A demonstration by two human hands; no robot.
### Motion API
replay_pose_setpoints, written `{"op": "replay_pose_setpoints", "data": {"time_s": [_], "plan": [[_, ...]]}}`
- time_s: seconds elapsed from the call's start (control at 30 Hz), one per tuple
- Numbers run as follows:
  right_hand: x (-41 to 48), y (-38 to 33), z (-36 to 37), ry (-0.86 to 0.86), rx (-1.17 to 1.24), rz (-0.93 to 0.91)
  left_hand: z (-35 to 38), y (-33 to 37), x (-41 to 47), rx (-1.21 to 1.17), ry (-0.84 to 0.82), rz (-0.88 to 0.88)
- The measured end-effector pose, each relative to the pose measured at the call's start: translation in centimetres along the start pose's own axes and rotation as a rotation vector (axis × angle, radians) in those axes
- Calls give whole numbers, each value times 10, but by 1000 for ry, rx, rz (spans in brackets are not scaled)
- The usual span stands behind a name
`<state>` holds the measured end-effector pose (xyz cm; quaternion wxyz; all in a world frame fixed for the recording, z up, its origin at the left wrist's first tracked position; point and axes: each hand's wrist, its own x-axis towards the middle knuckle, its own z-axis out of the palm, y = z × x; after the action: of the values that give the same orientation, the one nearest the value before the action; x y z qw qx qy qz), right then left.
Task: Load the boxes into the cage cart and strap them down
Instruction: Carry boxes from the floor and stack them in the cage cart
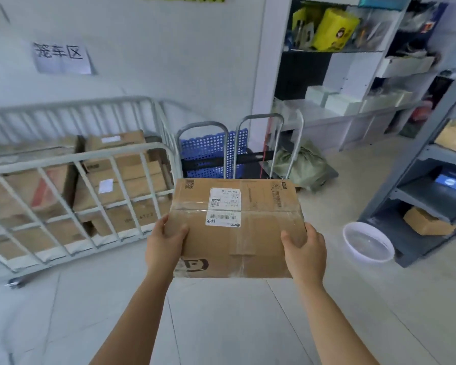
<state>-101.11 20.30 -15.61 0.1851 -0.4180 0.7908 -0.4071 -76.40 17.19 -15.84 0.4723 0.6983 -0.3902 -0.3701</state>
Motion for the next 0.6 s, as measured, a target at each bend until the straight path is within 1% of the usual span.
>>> {"op": "replay_pose_setpoints", "data": {"time_s": [0.1,0.33,0.6], "plan": [[-12,-54,54,-62,36,-53,-60,2,40,-39,89,17],[-34,-149,156,-186,85,-166,-168,-1,107,-45,276,18],[-26,-238,260,-310,95,-286,-241,-3,184,-38,446,-18]]}}
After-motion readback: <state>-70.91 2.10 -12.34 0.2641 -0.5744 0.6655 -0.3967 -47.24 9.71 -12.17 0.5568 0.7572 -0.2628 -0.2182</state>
